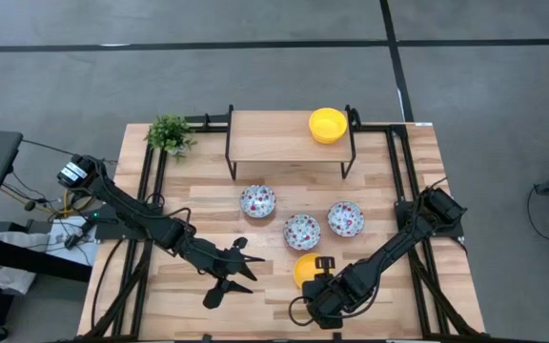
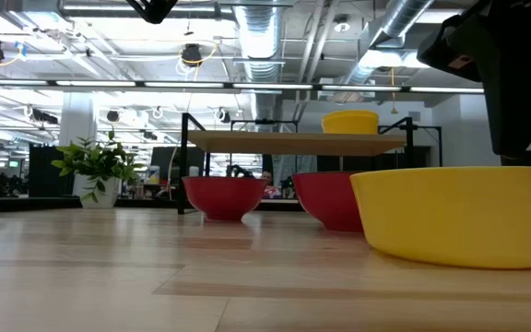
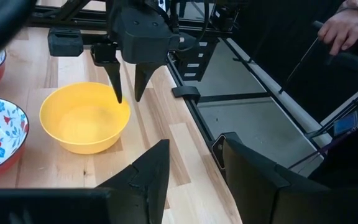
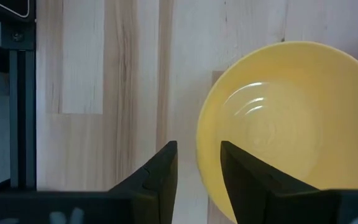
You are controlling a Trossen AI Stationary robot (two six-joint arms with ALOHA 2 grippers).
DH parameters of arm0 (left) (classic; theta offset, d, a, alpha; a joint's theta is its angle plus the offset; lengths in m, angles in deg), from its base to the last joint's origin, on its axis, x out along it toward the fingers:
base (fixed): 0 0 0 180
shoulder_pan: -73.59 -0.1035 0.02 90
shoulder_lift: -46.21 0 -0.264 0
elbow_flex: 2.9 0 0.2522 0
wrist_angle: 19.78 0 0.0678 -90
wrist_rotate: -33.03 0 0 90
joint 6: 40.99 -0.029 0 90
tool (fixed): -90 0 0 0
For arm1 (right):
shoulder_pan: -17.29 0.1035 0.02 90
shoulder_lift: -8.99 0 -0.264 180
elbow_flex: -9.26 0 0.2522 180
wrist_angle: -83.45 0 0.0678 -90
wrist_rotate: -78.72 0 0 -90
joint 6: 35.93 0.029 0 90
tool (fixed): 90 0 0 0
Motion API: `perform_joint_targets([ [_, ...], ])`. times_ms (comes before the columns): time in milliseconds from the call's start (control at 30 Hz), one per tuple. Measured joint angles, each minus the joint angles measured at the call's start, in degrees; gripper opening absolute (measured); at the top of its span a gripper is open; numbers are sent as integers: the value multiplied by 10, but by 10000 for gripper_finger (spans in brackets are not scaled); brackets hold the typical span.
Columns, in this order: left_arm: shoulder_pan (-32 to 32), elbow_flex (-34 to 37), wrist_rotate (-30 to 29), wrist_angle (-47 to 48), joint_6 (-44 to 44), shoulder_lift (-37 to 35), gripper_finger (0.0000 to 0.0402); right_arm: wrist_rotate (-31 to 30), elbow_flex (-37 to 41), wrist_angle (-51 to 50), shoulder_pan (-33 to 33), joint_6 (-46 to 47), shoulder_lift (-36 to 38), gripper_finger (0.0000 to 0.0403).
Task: Pick & Place Mini bowls
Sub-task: Stack the yellow bowl on top of the yellow bowl on the shelf
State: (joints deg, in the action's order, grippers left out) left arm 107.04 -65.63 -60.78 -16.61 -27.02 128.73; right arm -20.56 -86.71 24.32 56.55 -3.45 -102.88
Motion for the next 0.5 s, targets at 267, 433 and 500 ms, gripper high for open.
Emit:
perform_joint_targets([
  [267,0,0,0,0,0,0,150,2,0,-3,-2,-12,-8,113],
  [433,0,0,0,-2,0,0,150,2,1,-11,-1,-12,-32,113],
  [500,0,0,0,-2,0,0,150,3,0,2,-2,-10,-36,113],
])
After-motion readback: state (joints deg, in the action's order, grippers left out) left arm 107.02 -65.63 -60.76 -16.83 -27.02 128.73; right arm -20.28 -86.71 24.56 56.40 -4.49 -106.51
